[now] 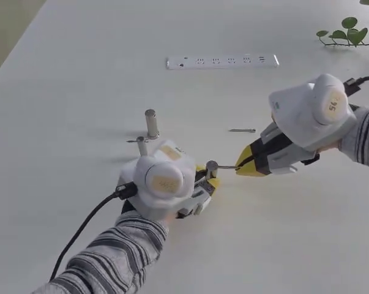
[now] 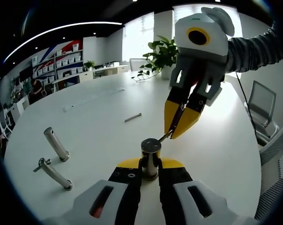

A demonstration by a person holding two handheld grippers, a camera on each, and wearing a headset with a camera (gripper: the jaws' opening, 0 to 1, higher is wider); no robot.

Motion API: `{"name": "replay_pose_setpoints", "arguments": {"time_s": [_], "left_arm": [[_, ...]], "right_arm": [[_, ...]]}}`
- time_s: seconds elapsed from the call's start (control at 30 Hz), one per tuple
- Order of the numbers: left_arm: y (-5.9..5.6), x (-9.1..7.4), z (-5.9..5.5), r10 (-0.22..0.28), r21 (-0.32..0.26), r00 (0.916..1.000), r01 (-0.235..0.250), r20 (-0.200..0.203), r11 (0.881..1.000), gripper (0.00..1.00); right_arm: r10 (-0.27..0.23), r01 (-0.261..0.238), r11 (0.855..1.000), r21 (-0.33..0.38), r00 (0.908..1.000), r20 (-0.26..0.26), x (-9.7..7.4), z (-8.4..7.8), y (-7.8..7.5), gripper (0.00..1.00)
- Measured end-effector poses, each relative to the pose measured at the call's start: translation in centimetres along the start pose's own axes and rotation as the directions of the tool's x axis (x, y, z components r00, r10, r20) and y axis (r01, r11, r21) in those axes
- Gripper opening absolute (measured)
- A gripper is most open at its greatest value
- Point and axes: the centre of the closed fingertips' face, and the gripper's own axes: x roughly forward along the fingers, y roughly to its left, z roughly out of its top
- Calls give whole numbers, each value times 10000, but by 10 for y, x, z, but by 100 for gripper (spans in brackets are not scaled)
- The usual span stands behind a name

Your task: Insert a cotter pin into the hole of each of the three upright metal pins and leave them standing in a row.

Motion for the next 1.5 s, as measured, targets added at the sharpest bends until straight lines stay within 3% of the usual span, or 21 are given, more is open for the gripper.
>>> {"name": "replay_pose_setpoints", "arguments": {"time_s": [0.4,0.83,1.3,1.5], "left_arm": [[-1,0,-1,-499,373,9987,500,-31,9981,10],[-2,-1,-1,-661,486,9978,661,-13,9966,10],[-2,-1,-1,-566,347,9984,565,11,9978,10],[-1,0,-2,-200,-229,9998,202,62,9995,10]], "right_arm": [[262,-266,9992,-300,9996,-120,2,0,0,0],[384,-385,9984,-412,9993,-23,2,8,3,0],[362,-362,9993,-30,9993,-19,10,16,0,0],[170,-157,9992,378,9992,-348,10,16,1,0]]}}
